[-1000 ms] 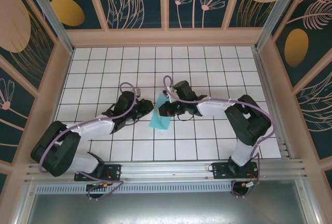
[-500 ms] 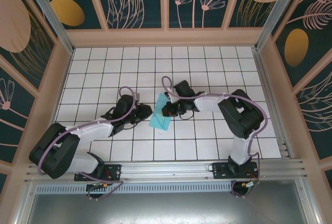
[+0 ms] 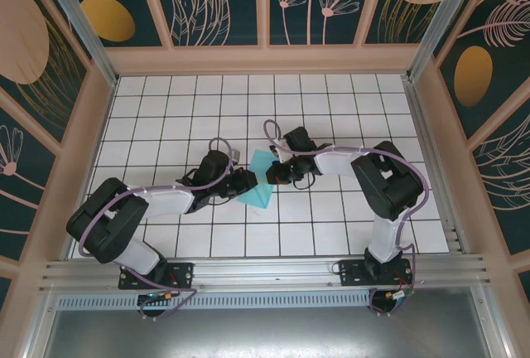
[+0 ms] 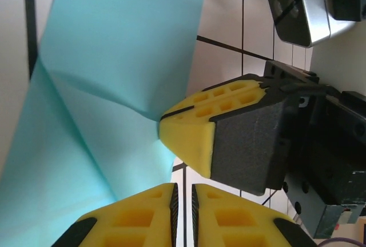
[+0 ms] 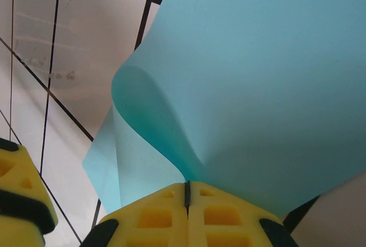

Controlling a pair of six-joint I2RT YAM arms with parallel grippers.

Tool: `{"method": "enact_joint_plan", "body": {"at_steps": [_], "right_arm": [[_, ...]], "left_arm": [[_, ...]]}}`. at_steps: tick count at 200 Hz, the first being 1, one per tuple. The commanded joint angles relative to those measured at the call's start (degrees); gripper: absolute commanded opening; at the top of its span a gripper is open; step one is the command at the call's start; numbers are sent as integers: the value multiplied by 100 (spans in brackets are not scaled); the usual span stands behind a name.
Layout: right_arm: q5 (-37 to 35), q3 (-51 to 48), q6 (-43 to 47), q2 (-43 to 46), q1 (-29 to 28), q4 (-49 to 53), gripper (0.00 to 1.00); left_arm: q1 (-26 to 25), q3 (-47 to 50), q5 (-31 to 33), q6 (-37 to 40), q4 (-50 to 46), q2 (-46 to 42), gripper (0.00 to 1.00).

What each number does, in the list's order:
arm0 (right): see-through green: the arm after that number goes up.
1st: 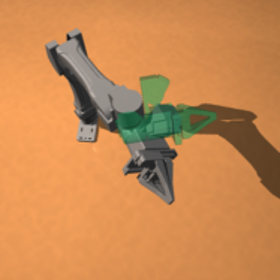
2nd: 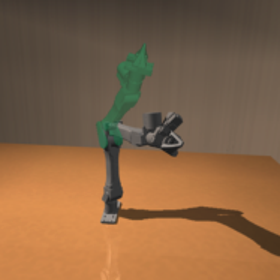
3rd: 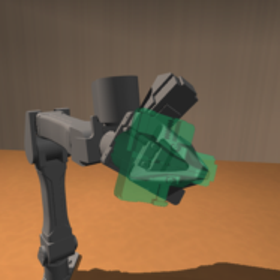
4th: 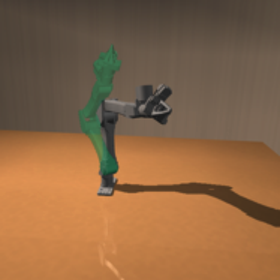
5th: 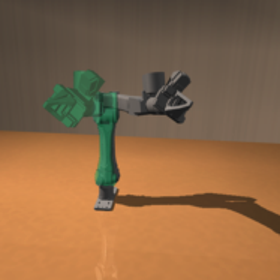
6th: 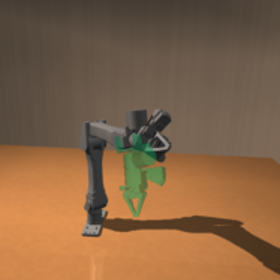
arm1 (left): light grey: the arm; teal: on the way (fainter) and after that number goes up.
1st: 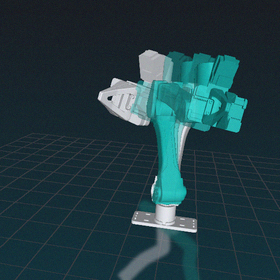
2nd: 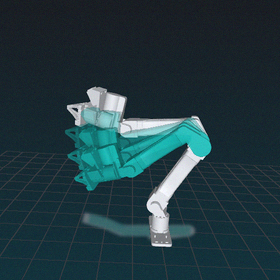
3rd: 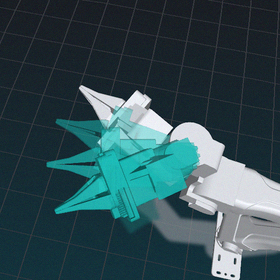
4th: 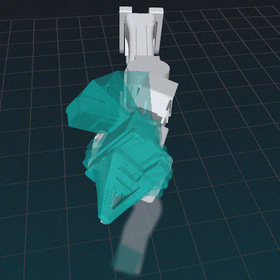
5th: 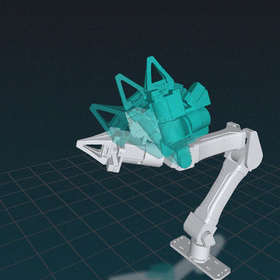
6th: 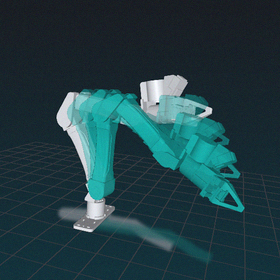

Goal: Fold a paper plane with a square sheet of paper (pick it up from the middle)
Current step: Fold the triangle a second time at the center of the table.

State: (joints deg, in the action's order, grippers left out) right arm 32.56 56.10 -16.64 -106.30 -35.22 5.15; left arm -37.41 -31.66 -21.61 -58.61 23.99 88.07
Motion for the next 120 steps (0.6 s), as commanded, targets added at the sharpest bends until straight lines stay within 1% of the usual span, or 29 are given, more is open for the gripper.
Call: {"method": "enact_joint_plan", "body": {"at_steps": [1,59,120], "right_arm": [[-134,154,205,128,55,173,0],[-363,218,372,118,51,259,0],[-285,302,444,2,53,296,0]], "left_arm": [[-47,-197,-167,94,224,160,18],[-94,-493,-214,160,168,605,18],[-93,-598,-206,192,115,804,17]]}}
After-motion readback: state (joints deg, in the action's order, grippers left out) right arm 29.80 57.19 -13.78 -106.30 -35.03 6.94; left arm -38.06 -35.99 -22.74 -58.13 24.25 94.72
